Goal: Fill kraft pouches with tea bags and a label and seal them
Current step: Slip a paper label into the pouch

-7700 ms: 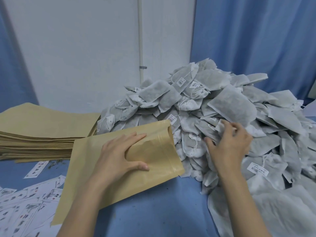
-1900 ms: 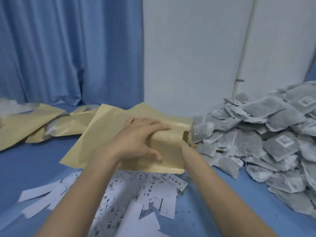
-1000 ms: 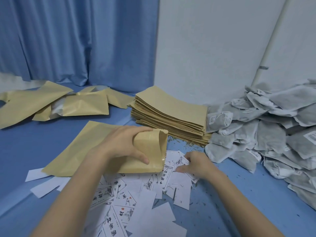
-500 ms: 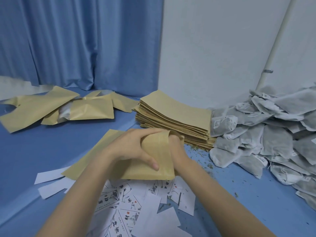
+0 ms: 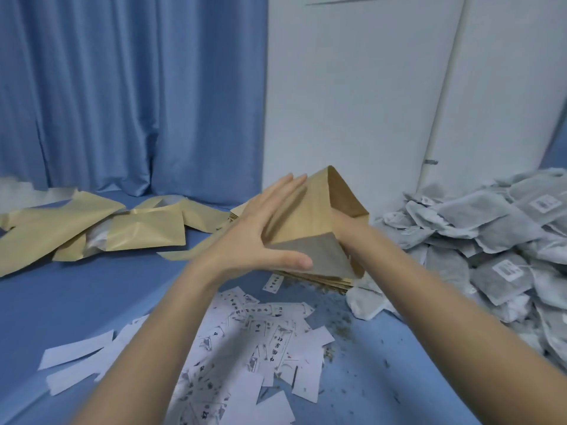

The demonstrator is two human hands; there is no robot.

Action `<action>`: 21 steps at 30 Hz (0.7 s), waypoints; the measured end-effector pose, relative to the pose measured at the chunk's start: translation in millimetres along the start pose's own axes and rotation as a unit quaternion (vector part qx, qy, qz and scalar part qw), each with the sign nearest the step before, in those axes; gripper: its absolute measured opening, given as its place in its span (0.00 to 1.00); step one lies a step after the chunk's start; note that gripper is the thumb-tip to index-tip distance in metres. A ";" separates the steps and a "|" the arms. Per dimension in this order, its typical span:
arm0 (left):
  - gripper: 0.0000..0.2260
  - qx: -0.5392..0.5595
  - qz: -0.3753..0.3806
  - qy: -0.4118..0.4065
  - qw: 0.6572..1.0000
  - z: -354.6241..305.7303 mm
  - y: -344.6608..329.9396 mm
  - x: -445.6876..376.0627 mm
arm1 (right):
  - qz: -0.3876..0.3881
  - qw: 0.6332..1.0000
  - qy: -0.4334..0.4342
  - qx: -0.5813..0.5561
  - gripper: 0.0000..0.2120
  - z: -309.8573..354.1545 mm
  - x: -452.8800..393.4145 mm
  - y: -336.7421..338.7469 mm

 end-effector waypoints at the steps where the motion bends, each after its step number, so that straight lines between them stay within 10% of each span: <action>1: 0.45 -0.012 0.003 -0.014 1.000 -6.7 -4.8 -3.5 | -0.001 0.998 -0.047 -0.041 0.14 -5.6 3.6 -8.3; 4: 0.37 -0.031 -0.071 -0.043 0.996 -23.1 -14.9 -17.7 | 0.124 0.989 -0.067 0.041 0.29 -2.2 15.0 -20.0; 5: 0.34 -0.005 -0.094 -0.044 0.995 -27.5 -17.7 -22.2 | 0.050 0.991 -0.076 0.099 0.31 -10.1 10.3 -4.9; 7: 0.29 0.038 -0.105 -0.048 0.993 -34.5 -23.1 -29.2 | -0.024 0.991 0.035 0.127 0.19 -29.7 5.5 26.6; 9: 0.23 0.043 -0.114 -0.048 0.991 -40.2 -24.4 -33.7 | 0.084 0.989 0.050 -0.107 0.07 -27.6 30.8 58.8; 21: 0.07 0.193 -0.200 -0.007 0.961 -61.6 -32.3 -63.8 | 0.124 0.992 0.029 -0.001 0.16 -73.4 41.7 114.5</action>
Point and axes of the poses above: each hand's wrist, its own x-axis away from the middle knuckle, its own y-axis out of the back of the hand, z = x × y, the point moved 5 cm from there along -x, towards the middle knuckle, and after that the axes turned 5 degrees about -y, right-handed, at the moved point
